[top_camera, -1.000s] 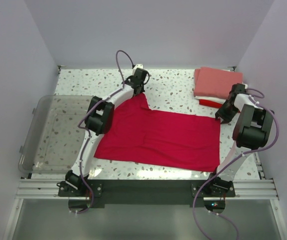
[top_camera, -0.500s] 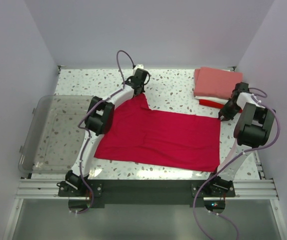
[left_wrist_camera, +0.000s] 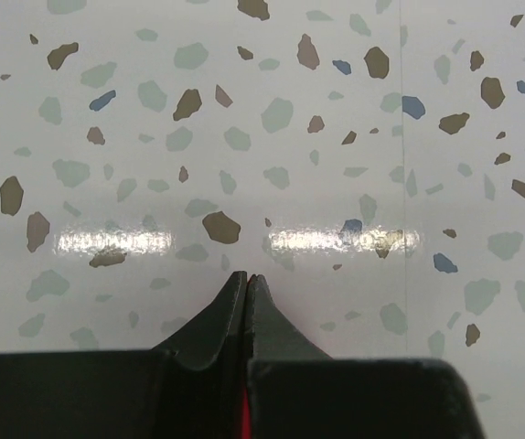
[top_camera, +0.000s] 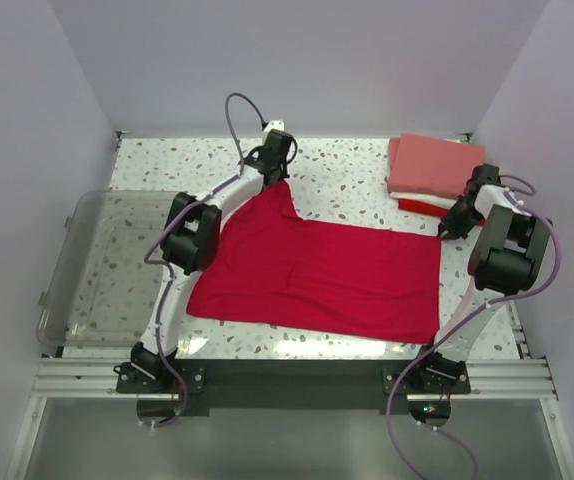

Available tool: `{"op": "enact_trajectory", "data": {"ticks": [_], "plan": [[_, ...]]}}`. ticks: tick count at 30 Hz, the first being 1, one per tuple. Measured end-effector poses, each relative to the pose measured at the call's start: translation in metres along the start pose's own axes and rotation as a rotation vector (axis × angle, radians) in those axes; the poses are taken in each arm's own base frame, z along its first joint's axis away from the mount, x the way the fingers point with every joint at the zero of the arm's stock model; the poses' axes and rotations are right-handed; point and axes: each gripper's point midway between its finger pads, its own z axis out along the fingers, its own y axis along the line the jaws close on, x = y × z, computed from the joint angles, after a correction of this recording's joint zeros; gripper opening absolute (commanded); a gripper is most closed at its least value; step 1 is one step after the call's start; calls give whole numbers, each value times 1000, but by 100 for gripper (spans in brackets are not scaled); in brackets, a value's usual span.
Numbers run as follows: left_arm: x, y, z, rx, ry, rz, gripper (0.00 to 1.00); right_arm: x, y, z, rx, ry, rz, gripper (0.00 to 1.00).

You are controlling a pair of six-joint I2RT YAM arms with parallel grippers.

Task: Fold and stack the t-shirts
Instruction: Fold the tshirt

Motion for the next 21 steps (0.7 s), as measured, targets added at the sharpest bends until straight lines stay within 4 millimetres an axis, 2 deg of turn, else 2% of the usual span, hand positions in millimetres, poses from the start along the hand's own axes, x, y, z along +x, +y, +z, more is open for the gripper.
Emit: {"op": "enact_trajectory", "data": {"ticks": [2,3,4,13,21], "plan": [[-1,1,-5,3,0,-1,0,-1,0,1,-4,1,0,7],[-1,2,-8,5,2,0,0,-1,0,1,-9,2,0,1],[-1,3,-11,8,5,0,0,-1,1,1,-13,2,0,0],[2,15,-49,24,19,4,0,1,2,-1,-38,-8,-12,0],[17,41,-97,18,33,9,0,28,-6,-10,-39,30,-31,0]]}}
